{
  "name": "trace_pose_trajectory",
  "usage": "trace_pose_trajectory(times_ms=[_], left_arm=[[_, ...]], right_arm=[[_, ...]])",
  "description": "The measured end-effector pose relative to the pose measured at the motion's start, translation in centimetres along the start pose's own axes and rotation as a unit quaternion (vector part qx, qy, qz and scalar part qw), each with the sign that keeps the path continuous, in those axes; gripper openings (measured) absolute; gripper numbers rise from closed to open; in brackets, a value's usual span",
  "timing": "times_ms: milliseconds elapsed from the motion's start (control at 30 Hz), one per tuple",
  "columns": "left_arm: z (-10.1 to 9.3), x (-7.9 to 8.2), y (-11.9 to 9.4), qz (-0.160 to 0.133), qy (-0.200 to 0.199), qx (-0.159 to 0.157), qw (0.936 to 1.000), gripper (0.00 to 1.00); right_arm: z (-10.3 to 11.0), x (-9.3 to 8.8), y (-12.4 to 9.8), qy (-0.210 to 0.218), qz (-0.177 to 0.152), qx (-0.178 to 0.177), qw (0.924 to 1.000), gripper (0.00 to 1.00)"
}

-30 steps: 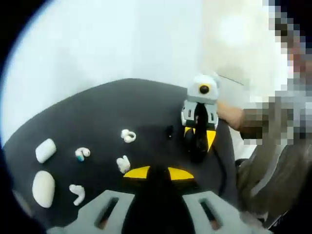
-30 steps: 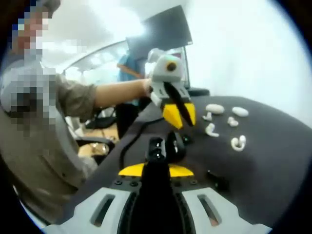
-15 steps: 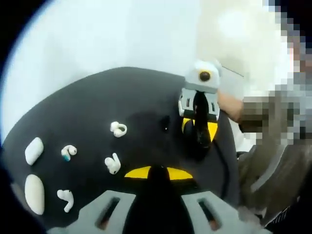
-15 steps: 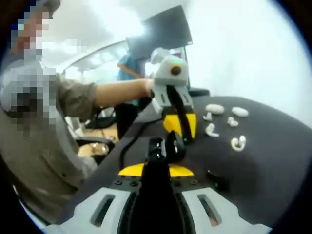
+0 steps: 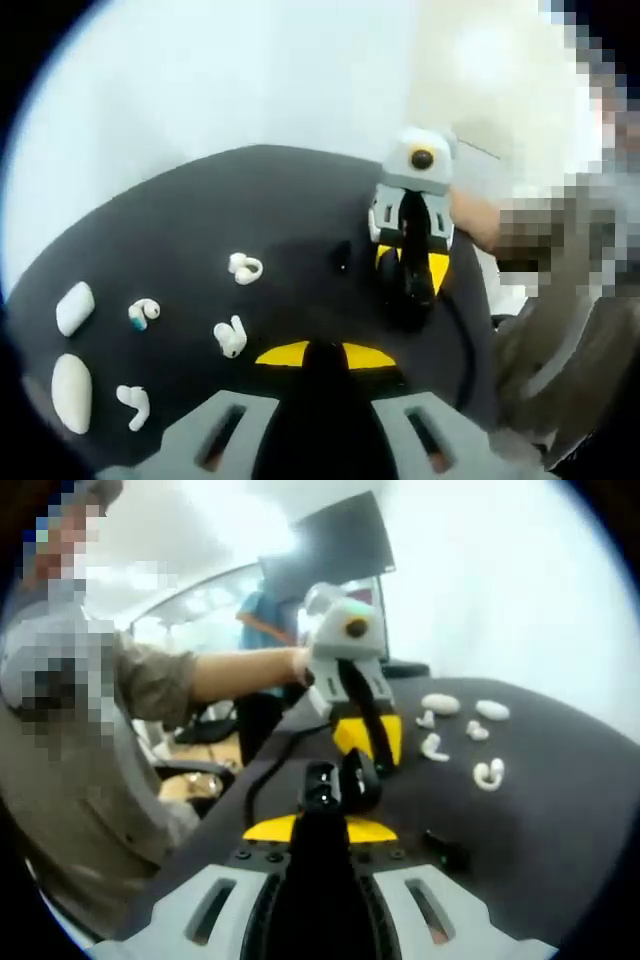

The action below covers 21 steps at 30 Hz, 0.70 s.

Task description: Pick up three earphones and place each one into its charging case using tactile feedback, ensure that each earphone is properly inserted and securely positioned inside the case.

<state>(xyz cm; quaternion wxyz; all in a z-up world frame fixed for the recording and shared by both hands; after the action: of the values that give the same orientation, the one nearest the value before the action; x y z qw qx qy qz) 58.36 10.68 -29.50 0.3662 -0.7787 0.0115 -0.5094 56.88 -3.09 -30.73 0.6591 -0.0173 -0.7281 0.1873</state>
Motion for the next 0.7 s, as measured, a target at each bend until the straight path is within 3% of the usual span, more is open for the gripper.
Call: trace_pose_trajectory(times_ms=[200, 267, 333, 367, 400, 500, 600, 700], left_arm=[[-0.7, 0.2, -0.7, -0.016, 0.065, 0.048, 0.9966, 0.08], [-1.1, 0.9, -1.2, -0.042, 0.092, 0.063, 0.9929, 0.08], [-1.8, 2.2, -2.1, -0.081, 0.137, 0.081, 0.9840, 0.08], [-2.8, 3.1, -2.7, -0.109, 0.178, 0.082, 0.9745, 0.08], [-3.6, 3.7, -3.2, -0.132, 0.206, 0.076, 0.9667, 0.09], [-5.8, 4.9, -3.9, -0.178, 0.246, 0.046, 0.9517, 0.09], [-7.1, 5.1, -3.4, -0.179, 0.270, 0.027, 0.9458, 0.09], [-7.0, 4.8, -2.4, -0.156, 0.307, 0.045, 0.9377, 0.09]], right_arm=[[0.0, 0.0, 0.0, 0.000, 0.000, 0.000, 1.0000, 0.18], [0.0, 0.0, 0.0, 0.001, 0.000, 0.000, 1.0000, 0.18], [0.0, 0.0, 0.0, 0.000, 0.000, 0.000, 1.0000, 0.18], [0.0, 0.0, 0.0, 0.001, 0.000, 0.000, 1.0000, 0.18], [0.0, 0.0, 0.0, 0.001, 0.000, 0.000, 1.0000, 0.18], [0.0, 0.1, 0.0, 0.001, 0.000, 0.000, 1.0000, 0.18], [0.0, 0.1, 0.0, 0.001, 0.000, 0.000, 1.0000, 0.18], [0.1, 0.1, 0.0, 0.001, 0.000, -0.001, 1.0000, 0.18]])
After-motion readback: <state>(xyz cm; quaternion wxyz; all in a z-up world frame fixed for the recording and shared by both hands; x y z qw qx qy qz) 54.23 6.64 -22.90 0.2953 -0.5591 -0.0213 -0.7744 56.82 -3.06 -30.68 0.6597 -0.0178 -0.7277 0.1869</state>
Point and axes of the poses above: the point that each gripper's makers call its tool centre point, and the gripper's own axes: y roughly forward along the fingers, z roughly to its left, x roughly out of its top, the point moved 5 cm from there along -y, roughly backward along the fingers, and after that the axes turned 9 degrees about -y, right-handed, at the moved point
